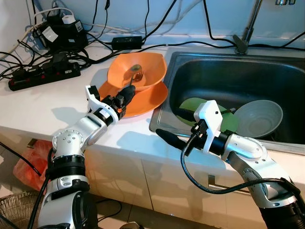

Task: Kitchen organization

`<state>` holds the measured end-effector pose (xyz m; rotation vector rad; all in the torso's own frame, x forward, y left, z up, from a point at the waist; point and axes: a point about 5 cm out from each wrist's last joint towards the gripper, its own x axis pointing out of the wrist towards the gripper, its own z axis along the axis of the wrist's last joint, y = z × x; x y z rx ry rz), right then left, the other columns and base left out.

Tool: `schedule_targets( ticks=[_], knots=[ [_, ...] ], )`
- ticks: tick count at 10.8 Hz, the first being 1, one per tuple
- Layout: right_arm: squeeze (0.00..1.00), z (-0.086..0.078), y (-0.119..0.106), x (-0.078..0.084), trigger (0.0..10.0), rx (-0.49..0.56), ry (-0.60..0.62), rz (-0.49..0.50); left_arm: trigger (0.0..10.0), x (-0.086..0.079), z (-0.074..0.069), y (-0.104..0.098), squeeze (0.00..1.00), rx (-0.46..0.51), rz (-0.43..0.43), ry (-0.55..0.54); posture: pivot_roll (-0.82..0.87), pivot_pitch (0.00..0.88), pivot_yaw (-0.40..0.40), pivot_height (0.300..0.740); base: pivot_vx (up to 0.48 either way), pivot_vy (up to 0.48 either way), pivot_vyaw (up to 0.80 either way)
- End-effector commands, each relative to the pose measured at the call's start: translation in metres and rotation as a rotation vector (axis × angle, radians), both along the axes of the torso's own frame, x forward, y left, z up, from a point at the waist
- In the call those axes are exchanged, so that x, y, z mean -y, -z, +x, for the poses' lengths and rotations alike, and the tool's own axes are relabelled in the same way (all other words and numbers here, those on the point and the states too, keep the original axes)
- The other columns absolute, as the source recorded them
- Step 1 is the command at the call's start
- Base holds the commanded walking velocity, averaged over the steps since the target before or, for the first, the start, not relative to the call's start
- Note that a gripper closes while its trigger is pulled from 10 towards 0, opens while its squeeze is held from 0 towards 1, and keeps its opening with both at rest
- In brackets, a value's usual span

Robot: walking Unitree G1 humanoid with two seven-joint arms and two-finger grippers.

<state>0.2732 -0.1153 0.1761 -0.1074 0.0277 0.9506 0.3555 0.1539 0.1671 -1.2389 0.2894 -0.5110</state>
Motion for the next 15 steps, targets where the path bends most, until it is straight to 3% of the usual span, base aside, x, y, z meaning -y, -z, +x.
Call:
schedule_targets(
  ticks=[1,8,10,11,12,13,14,15],
  knots=[
    [0.0,-0.001,-0.003,-0.002,10.0,0.017,-0.007,0.007,0.0,-0.005,0.001,-0.001,0.0,-0.004,0.012,-0.011,0.08,0.064,0.129,0.74,0.0,0.0,0.0],
    [0.0,-0.001,-0.004,-0.001,10.0,0.021,-0.005,0.007,0.0,0.005,-0.008,-0.008,0.0,0.07,0.089,0.041,0.08,0.061,0.129,0.74,0.0,0.0,0.0],
    [0.0,0.001,-0.004,-0.001,10.0,0.023,-0.004,0.006,0.0,0.013,-0.014,-0.015,0.0,0.144,0.164,0.071,0.09,0.059,0.125,0.74,0.0,0.0,0.0],
    [0.0,0.002,-0.005,0.0,10.0,0.026,0.005,0.008,0.0,-0.006,-0.003,-0.029,0.0,0.2,0.22,0.066,0.09,0.056,0.124,0.74,0.0,0.0,0.0],
    [0.0,0.003,-0.005,0.001,10.0,0.029,0.014,0.01,0.0,0.0,-0.007,-0.035,0.0,0.247,0.247,0.084,0.09,0.056,0.124,0.74,0.0,0.0,0.0],
    [0.0,0.007,-0.007,0.002,10.0,0.033,0.043,0.028,0.0,0.02,-0.016,-0.047,0.0,0.326,0.25,0.126,0.09,0.052,0.122,0.74,0.0,0.0,0.0],
    [0.0,0.01,-0.009,0.005,10.0,0.036,0.074,0.051,0.0,0.033,-0.021,-0.052,0.0,0.305,0.225,0.177,0.09,0.05,0.119,0.74,0.0,0.0,0.0],
    [0.0,0.019,-0.015,0.009,10.0,0.039,0.14,0.11,0.0,0.042,-0.005,-0.06,0.0,0.293,0.199,0.173,0.09,0.047,0.117,0.74,0.0,0.0,0.0]
  ],
)
